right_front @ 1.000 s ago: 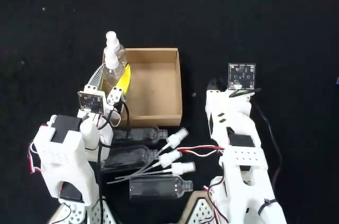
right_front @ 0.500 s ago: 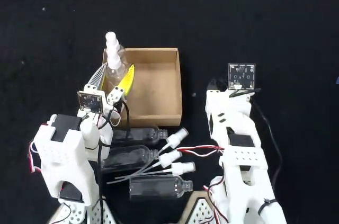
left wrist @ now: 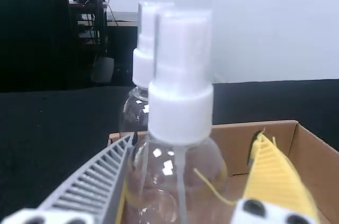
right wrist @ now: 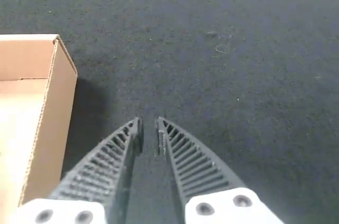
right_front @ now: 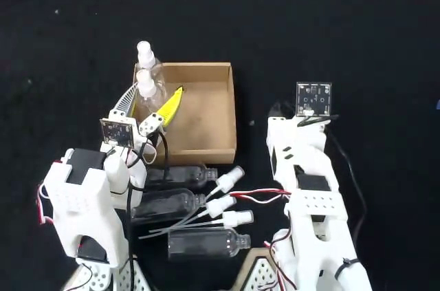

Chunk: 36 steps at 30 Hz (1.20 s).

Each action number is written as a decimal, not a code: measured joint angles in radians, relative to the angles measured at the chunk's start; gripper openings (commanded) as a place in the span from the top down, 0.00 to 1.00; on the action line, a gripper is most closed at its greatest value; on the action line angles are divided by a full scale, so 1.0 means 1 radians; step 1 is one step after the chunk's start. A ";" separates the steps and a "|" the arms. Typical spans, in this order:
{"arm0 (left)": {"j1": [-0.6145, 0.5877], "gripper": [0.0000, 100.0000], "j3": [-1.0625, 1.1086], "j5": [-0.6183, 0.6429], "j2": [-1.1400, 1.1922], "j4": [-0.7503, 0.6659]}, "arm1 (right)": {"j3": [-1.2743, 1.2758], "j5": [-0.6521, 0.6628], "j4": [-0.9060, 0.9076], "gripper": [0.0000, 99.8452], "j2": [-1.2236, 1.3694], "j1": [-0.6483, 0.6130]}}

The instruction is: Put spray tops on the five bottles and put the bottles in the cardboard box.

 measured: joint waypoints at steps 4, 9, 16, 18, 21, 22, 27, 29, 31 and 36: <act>0.000 0.68 0.000 0.000 0.000 0.000 | 0.000 0.000 0.000 0.97 0.000 0.000; 0.000 0.71 0.000 0.000 0.000 0.000 | 0.000 0.000 0.000 0.97 0.000 0.000; 0.000 0.71 0.002 0.000 -0.008 0.000 | 0.000 0.000 0.000 0.97 0.000 0.000; 0.000 0.71 0.012 -0.003 -0.032 0.006 | 0.000 0.000 0.000 0.97 0.000 0.000; 0.000 0.70 0.044 -0.005 -0.115 0.069 | 0.000 0.000 0.000 0.97 0.000 0.000; 0.000 0.70 0.049 -0.005 -0.155 0.110 | 0.000 0.000 0.000 0.97 0.000 0.000; 0.000 0.70 0.051 -0.005 -0.376 0.408 | 0.000 0.003 0.000 0.97 0.000 0.000; 0.000 0.70 0.052 -0.005 -0.466 0.531 | 0.000 0.003 0.000 0.97 0.000 0.000; 0.000 0.70 0.054 -0.005 -0.552 0.624 | 0.000 0.003 0.000 0.97 0.000 0.000; 0.000 0.70 0.054 -0.005 -0.749 0.829 | 0.000 0.003 0.000 0.97 0.000 0.000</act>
